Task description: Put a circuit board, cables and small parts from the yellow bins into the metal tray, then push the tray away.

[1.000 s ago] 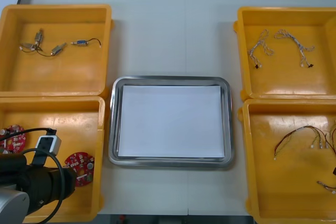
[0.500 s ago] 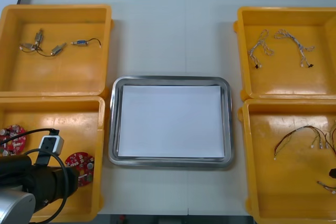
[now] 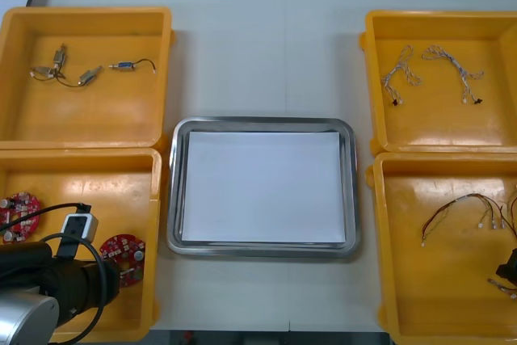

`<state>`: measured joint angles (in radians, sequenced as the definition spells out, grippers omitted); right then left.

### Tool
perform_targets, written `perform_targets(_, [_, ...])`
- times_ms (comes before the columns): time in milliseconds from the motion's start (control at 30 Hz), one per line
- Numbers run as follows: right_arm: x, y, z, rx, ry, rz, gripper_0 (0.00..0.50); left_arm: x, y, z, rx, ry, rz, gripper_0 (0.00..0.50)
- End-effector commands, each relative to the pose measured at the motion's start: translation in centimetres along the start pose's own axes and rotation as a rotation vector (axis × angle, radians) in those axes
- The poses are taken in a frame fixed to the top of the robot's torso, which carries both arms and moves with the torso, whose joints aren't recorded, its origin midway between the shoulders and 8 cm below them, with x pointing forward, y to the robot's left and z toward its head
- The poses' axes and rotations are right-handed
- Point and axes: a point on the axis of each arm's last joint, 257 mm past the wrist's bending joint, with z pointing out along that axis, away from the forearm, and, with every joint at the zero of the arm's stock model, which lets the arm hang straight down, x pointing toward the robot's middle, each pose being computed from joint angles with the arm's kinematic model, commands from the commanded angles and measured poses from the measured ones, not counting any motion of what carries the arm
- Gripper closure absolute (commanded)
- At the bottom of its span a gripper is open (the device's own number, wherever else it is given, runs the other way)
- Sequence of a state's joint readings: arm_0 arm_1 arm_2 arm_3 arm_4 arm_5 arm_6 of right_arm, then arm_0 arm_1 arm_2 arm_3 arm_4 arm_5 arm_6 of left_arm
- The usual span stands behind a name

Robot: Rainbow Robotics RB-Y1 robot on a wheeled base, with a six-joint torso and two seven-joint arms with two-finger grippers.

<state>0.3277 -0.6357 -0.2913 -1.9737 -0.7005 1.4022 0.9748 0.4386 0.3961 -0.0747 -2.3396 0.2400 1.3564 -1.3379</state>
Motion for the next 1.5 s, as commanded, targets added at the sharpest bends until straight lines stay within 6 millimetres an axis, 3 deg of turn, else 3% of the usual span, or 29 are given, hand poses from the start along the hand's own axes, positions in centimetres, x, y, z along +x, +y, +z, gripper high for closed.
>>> perform_targets(33, [1.8, -0.6, 1.2, 0.011, 0.026, 0.02, 0.0, 0.4, -0.9, 0.1, 0.009, 0.0, -0.003, 0.039])
perform_targets(133, [1.9, -0.6, 1.4, 0.011, 0.024, 0.019, 0.0, 0.4, -1.0, 0.1, 0.012, -0.002, -0.007, 0.243])
perform_targets(300, [2.1, -0.4, 1.5, 0.006, 0.027, 0.024, 0.0, 0.2, -1.1, 0.1, 0.015, -0.004, -0.007, 0.452])
perform_targets(367, [2.0, -0.3, 1.6, 0.003, 0.021, 0.024, 0.0, 0.1, -1.0, 0.1, 0.012, -0.006, -0.006, 0.5])
perform_targets(533, [2.0, -0.2, 1.6, 0.0, 0.019, 0.026, 0.0, -0.5, 0.2, -0.1, -0.011, -0.018, -0.006, 0.5])
perform_targets(733, [2.1, 0.0, 1.7, -0.004, 0.018, 0.029, 0.0, -1.1, 4.0, -0.4, -0.067, -0.022, 0.028, 0.5])
perform_targets(800, [2.0, 0.1, 1.7, -0.006, 0.018, 0.03, 0.002, -1.3, 4.4, -0.4, -0.063, -0.021, 0.028, 0.5])
perform_targets(900, [2.1, 0.0, 1.8, -0.006, 0.017, 0.033, 0.106, -1.5, 4.9, -0.4, -0.053, -0.012, 0.028, 0.5])
perform_targets(967, [2.2, 0.1, 1.8, -0.007, 0.02, 0.037, 0.272, -1.8, 5.3, -0.4, -0.055, -0.013, 0.035, 0.5])
perform_targets(1100, [2.2, 0.2, 1.8, -0.009, 0.021, 0.038, 0.5, -2.5, 6.4, -0.3, -0.066, -0.017, 0.036, 0.5])
perform_targets(1300, [1.5, 0.8, 1.4, -0.022, 0.013, 0.032, 0.5, -3.4, 8.0, 0.2, -0.065, -0.013, 0.036, 0.5])
perform_targets(1500, [0.5, 2.1, -0.4, -0.026, 0.012, 0.017, 0.5, -4.4, 9.6, 0.2, -0.041, -0.013, 0.078, 0.5])
